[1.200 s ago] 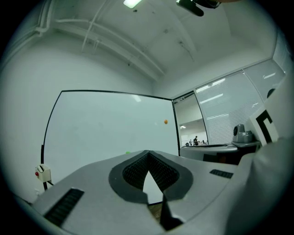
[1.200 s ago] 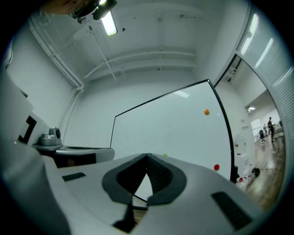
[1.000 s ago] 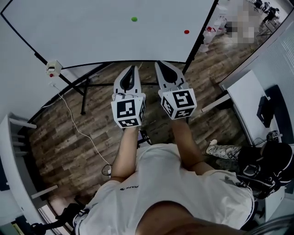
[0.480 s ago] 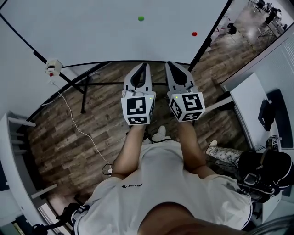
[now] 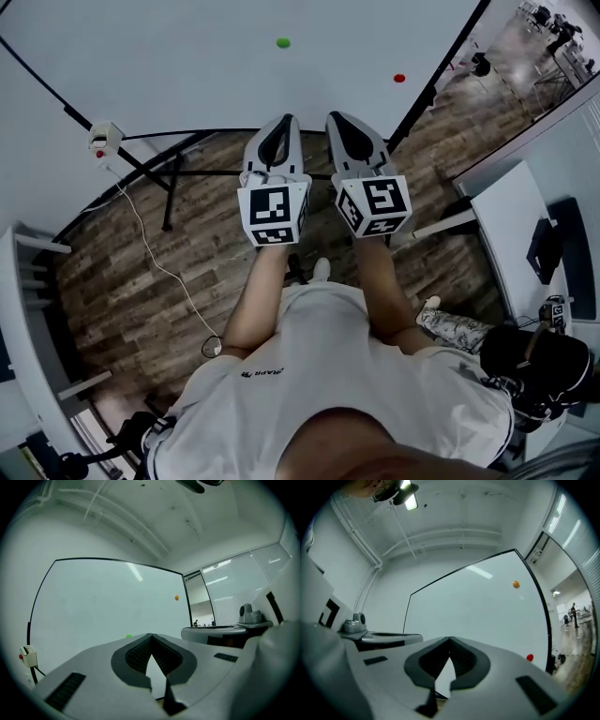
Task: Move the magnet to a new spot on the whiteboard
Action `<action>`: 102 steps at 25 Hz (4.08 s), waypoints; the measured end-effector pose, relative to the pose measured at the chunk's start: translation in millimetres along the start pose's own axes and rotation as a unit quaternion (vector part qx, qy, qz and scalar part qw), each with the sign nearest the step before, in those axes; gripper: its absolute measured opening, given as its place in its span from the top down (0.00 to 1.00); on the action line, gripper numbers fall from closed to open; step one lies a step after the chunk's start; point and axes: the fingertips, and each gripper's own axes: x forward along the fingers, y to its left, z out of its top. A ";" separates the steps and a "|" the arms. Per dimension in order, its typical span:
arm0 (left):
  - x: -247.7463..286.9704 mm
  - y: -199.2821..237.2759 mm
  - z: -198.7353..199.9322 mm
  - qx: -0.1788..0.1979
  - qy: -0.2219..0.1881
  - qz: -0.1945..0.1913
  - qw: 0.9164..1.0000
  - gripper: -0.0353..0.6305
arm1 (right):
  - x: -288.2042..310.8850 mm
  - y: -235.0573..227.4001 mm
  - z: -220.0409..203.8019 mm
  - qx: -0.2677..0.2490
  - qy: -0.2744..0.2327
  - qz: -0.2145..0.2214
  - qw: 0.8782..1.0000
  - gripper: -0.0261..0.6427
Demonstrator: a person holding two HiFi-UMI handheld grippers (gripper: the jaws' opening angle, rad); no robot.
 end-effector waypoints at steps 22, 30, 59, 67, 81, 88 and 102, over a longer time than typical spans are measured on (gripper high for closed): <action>94.6 11.6 -13.0 0.013 0.019 0.056 0.998 0.94 | 64.4 -68.4 -18.6 0.016 -0.003 0.032 0.999 0.94; 114.2 29.4 -21.0 0.016 0.031 0.050 0.998 0.94 | 80.7 -72.7 -21.1 0.029 -0.008 0.019 0.999 0.94; 166.6 69.6 -41.4 0.052 0.055 0.076 0.994 0.78 | 73.6 -77.6 -25.2 0.022 -0.003 -0.018 1.000 0.94; 181.5 75.1 -50.4 0.056 0.068 0.087 0.992 0.75 | 71.9 -78.5 -25.9 0.020 0.000 -0.016 1.000 0.94; 201.8 89.6 -54.0 0.058 0.079 0.101 0.990 0.73 | 78.6 -80.7 -23.3 0.017 0.000 -0.017 1.000 0.94; 210.6 95.4 -49.7 0.047 0.070 0.107 0.991 0.73 | 79.8 -82.7 -23.7 0.019 0.000 -0.021 1.000 0.94; 225.9 98.7 -55.9 0.064 0.100 0.108 0.987 0.73 | 83.9 -87.6 -23.9 0.018 0.002 -0.022 1.000 0.94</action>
